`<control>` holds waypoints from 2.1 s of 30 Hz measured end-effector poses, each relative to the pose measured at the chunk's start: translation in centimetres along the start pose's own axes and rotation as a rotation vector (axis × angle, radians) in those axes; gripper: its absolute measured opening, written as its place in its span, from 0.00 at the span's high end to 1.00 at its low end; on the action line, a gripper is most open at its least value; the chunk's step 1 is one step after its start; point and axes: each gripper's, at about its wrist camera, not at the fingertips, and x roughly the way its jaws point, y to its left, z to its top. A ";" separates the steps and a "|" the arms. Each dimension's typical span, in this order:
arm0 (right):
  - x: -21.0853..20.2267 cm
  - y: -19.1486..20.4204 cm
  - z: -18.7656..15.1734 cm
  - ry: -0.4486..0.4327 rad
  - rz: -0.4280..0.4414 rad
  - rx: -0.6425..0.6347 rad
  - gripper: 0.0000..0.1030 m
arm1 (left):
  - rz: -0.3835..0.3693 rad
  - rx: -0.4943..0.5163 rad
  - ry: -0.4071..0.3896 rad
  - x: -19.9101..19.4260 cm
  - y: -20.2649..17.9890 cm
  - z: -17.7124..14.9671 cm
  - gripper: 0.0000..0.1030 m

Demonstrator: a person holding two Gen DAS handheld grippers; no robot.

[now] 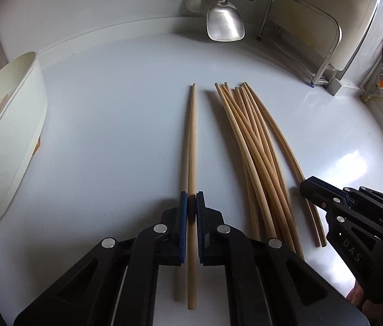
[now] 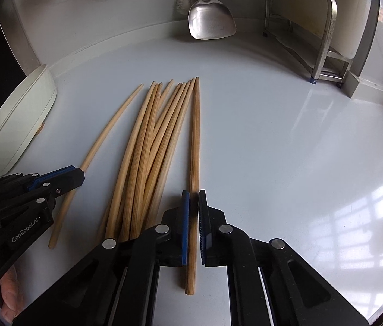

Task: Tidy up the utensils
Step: 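Close the right tool on a chopstick while the left tool grasps another chopstick, then carry both chopsticks into the basin and open both tools to release them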

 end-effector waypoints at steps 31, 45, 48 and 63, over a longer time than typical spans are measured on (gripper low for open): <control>-10.1 -0.4 5.3 -0.111 0.175 0.000 0.94 | 0.049 -0.167 -0.099 -11.5 2.0 1.9 0.93; -11.0 14.6 11.2 -0.186 0.308 -0.202 0.94 | 0.185 -0.302 -0.183 -18.1 14.8 1.8 0.93; -10.4 18.9 12.1 -0.181 0.321 -0.242 0.94 | 0.195 -0.321 -0.204 -18.9 18.3 2.1 0.93; -2.9 32.8 13.8 -0.105 0.326 -0.299 0.94 | 0.172 -0.323 -0.110 -14.3 29.2 2.9 0.93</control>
